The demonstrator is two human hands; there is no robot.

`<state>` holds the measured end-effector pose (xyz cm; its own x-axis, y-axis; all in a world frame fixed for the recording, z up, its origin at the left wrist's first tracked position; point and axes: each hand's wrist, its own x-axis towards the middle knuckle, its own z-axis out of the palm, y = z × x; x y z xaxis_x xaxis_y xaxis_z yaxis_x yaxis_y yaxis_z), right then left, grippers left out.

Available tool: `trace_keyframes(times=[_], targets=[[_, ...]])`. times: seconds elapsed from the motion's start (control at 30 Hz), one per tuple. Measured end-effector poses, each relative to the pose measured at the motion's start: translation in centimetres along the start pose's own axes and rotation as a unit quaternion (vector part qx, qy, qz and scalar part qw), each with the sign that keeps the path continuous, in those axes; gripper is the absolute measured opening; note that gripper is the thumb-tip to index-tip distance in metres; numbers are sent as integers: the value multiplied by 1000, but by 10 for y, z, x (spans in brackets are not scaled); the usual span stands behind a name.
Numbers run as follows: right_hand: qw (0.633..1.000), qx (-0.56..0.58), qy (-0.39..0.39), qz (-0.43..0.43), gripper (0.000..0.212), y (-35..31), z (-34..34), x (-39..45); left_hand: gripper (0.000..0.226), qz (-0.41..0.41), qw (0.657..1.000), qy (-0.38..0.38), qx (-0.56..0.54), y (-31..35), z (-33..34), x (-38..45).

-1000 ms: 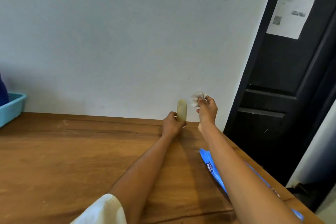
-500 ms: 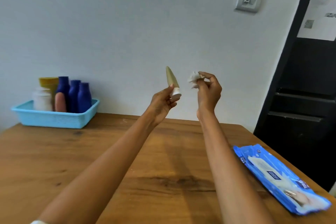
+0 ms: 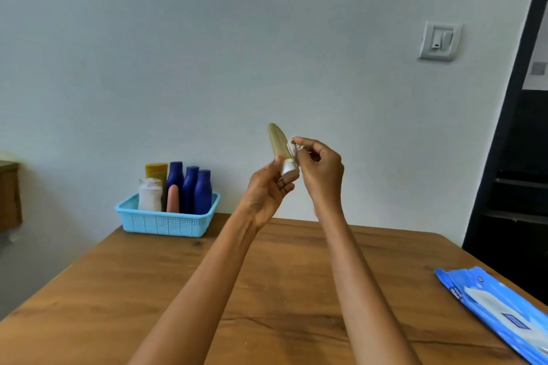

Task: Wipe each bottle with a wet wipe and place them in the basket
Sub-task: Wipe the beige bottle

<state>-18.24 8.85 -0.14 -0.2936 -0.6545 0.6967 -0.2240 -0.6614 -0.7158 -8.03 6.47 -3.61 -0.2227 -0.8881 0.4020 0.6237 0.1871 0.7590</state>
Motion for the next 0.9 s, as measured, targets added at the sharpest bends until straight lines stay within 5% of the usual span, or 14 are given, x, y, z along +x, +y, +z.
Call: trace_keyframes(times=[0.2,0.33,0.53,0.8,0.9], targets=[[991,-58,-82,-85,16,2,5,-4,23,3,999,34,23,17,-12,3],[983,-107,-142,-48,8,10,-3,-3,23,-14,997,65,26,19,-22,2],[990,-120,-53,-51,31,17,-8,-4,23,-85,993,46,62,17,-10,0],[985,-121,-104,-68,11,10,-9,-2,22,-81,992,72,65,20,-13,4],[984,-146,-80,-66,14,19,-10,-1,26,-141,986,42,84,20,-16,0]])
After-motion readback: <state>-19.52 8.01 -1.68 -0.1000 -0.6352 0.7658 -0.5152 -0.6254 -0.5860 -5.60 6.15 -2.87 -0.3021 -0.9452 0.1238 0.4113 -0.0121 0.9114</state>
